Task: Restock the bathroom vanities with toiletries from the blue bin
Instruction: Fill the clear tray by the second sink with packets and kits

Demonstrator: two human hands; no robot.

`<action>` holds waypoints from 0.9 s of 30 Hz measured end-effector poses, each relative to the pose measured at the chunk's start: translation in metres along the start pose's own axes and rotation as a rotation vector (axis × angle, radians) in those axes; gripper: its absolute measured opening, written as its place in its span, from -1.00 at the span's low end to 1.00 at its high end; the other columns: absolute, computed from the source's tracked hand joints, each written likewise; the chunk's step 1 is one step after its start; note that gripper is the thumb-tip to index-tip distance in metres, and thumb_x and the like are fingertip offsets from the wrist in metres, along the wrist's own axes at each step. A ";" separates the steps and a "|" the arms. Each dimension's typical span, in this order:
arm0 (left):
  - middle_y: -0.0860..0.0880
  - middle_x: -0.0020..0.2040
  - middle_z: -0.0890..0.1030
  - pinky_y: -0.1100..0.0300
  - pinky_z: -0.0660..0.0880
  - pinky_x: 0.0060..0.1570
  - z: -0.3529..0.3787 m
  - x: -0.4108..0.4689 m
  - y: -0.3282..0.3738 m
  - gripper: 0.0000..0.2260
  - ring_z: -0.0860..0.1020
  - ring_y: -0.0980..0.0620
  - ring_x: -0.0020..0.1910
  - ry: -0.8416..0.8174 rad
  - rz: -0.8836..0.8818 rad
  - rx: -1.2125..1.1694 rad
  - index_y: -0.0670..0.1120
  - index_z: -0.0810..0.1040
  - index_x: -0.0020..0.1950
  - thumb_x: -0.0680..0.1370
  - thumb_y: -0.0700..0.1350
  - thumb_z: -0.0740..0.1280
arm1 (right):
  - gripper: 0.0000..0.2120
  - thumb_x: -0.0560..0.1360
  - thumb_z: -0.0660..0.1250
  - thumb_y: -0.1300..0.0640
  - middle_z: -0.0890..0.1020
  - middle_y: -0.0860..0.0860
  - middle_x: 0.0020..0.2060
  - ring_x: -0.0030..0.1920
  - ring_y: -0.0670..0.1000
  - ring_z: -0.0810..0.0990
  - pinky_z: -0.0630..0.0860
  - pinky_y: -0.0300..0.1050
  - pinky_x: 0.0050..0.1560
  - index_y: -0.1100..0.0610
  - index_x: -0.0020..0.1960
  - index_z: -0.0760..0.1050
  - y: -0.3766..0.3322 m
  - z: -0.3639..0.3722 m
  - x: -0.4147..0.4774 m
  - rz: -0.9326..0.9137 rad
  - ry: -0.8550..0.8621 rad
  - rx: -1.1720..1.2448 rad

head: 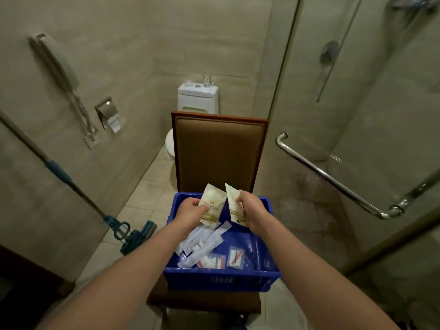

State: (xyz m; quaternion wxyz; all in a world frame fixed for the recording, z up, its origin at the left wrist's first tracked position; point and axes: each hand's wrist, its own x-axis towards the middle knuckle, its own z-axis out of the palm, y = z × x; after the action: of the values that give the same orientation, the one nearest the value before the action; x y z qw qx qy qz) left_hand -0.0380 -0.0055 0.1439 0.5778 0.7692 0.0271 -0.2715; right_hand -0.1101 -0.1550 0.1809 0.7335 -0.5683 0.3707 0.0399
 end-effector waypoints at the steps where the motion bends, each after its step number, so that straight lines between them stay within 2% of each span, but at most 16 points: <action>1: -0.10 -0.02 0.64 -0.06 0.62 0.03 0.001 -0.004 0.002 -0.89 0.65 -0.07 -0.04 -0.012 0.004 -0.013 -0.02 0.48 -0.07 0.55 -0.22 0.35 | -0.89 0.53 0.14 0.22 0.56 0.10 -0.20 -0.21 0.07 0.52 0.46 -0.07 -0.18 0.15 -0.02 0.44 0.000 0.000 -0.006 0.016 -0.004 0.049; 3: -0.10 0.00 0.64 -0.03 0.62 0.01 0.003 -0.011 0.004 -0.89 0.65 -0.05 -0.04 -0.034 0.012 -0.023 -0.03 0.50 -0.04 0.55 -0.23 0.36 | -0.81 0.56 0.19 0.05 0.54 0.02 -0.38 -0.39 -0.04 0.48 0.44 -0.18 -0.33 0.17 -0.06 0.47 0.001 -0.002 -0.017 0.029 -0.025 0.113; 5: -0.11 0.02 0.64 -0.03 0.62 0.00 0.006 -0.017 0.004 -0.88 0.65 -0.05 -0.03 -0.054 0.019 -0.018 -0.07 0.51 0.04 0.55 -0.23 0.36 | -0.64 0.53 0.25 -0.12 0.50 0.01 -0.35 -0.40 -0.06 0.44 0.40 -0.19 -0.34 0.20 -0.02 0.51 0.004 -0.005 -0.027 0.008 -0.056 0.143; 7: -0.12 0.05 0.64 -0.02 0.62 0.00 0.012 -0.025 0.004 -0.83 0.65 -0.05 -0.02 -0.074 0.021 -0.012 -0.11 0.50 0.12 0.55 -0.23 0.36 | -0.56 0.47 0.33 -0.17 0.48 0.04 -0.23 -0.33 -0.05 0.43 0.41 -0.17 -0.29 0.20 0.07 0.51 0.008 -0.011 -0.037 -0.010 -0.065 0.165; 10: -0.14 0.08 0.63 -0.03 0.62 0.00 0.024 -0.036 0.005 -0.78 0.64 -0.07 0.00 -0.107 0.027 0.009 -0.14 0.48 0.19 0.55 -0.24 0.35 | -0.63 0.45 0.36 0.00 0.48 0.05 -0.11 -0.26 -0.06 0.44 0.41 -0.18 -0.28 0.19 0.16 0.46 0.015 -0.026 -0.054 -0.031 -0.036 0.219; 14: -0.13 0.07 0.63 0.14 0.58 -0.24 0.046 -0.050 0.007 -0.77 0.64 -0.02 -0.05 -0.148 0.048 0.058 -0.14 0.46 0.21 0.57 -0.23 0.33 | -0.63 0.47 0.28 0.04 0.45 0.09 -0.02 -0.20 -0.03 0.40 0.39 -0.16 -0.20 0.21 0.19 0.41 0.023 -0.053 -0.074 -0.049 0.044 0.286; 16: -0.11 0.06 0.62 0.17 0.56 -0.27 0.058 -0.056 0.009 -0.78 0.63 -0.01 -0.07 -0.167 0.044 0.075 -0.13 0.45 0.20 0.57 -0.22 0.33 | -0.67 0.45 0.29 0.06 0.44 0.07 -0.07 -0.22 -0.04 0.38 0.37 -0.18 -0.23 0.20 0.14 0.42 0.025 -0.067 -0.083 -0.048 0.067 0.292; 19: -0.15 0.08 0.62 0.08 0.60 -0.15 0.075 -0.061 0.010 -0.77 0.63 -0.07 -0.01 -0.221 0.045 0.082 -0.17 0.46 0.21 0.56 -0.25 0.33 | -0.89 0.43 0.31 0.14 0.39 0.00 -0.25 -0.36 -0.08 0.32 0.29 -0.22 -0.38 0.13 -0.08 0.42 0.028 -0.087 -0.092 -0.060 0.086 0.329; 20: -0.16 0.09 0.62 0.06 0.61 -0.11 0.081 -0.062 0.010 -0.76 0.63 -0.09 0.00 -0.239 0.047 0.084 -0.18 0.46 0.22 0.56 -0.26 0.33 | -0.90 0.42 0.31 0.17 0.39 -0.02 -0.29 -0.41 -0.09 0.31 0.26 -0.23 -0.42 0.11 -0.12 0.40 0.029 -0.093 -0.094 -0.070 0.104 0.355; 23: -0.16 0.08 0.62 0.06 0.61 -0.10 0.101 -0.067 0.010 -0.79 0.63 -0.09 0.00 -0.297 0.058 0.109 -0.17 0.49 0.19 0.56 -0.26 0.33 | -0.93 0.43 0.28 0.19 0.43 -0.04 -0.39 -0.47 -0.11 0.33 0.25 -0.26 -0.49 0.12 -0.13 0.39 0.033 -0.112 -0.102 -0.084 0.168 0.406; 27: -0.11 0.01 0.63 0.13 0.58 -0.24 0.131 -0.075 0.013 -0.89 0.64 -0.04 -0.07 -0.348 0.079 0.147 -0.10 0.49 0.05 0.56 -0.26 0.32 | -0.86 0.48 0.18 0.18 0.46 0.10 -0.19 -0.32 -0.01 0.43 0.41 -0.16 -0.31 0.24 -0.03 0.42 0.041 -0.139 -0.110 -0.059 0.265 0.553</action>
State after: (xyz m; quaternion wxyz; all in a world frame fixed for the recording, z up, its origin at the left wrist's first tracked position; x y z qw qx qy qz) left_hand -0.1476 -0.1076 0.1647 0.5261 0.7513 -0.1234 -0.3788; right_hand -0.2780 -0.2206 0.2020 0.8064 -0.3578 0.4435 -0.1582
